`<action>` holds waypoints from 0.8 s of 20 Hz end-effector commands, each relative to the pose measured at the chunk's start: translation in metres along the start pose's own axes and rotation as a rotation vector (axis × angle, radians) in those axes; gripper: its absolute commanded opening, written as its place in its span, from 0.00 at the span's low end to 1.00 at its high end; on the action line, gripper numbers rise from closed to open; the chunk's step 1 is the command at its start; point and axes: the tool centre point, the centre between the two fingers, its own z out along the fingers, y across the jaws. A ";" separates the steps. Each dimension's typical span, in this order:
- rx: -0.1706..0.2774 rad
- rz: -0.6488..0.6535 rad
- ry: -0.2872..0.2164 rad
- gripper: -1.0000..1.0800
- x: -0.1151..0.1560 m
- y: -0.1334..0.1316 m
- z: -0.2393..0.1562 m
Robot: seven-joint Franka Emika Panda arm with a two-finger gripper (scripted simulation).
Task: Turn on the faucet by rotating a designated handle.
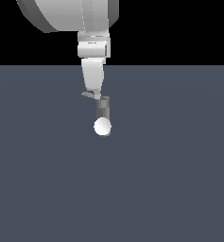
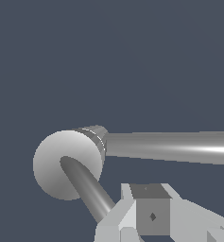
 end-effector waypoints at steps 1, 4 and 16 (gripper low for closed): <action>-0.011 -0.063 -0.010 0.00 -0.047 -0.002 0.010; -0.015 -0.070 -0.010 0.00 -0.061 -0.007 0.012; -0.005 -0.019 -0.005 0.00 -0.034 -0.038 0.005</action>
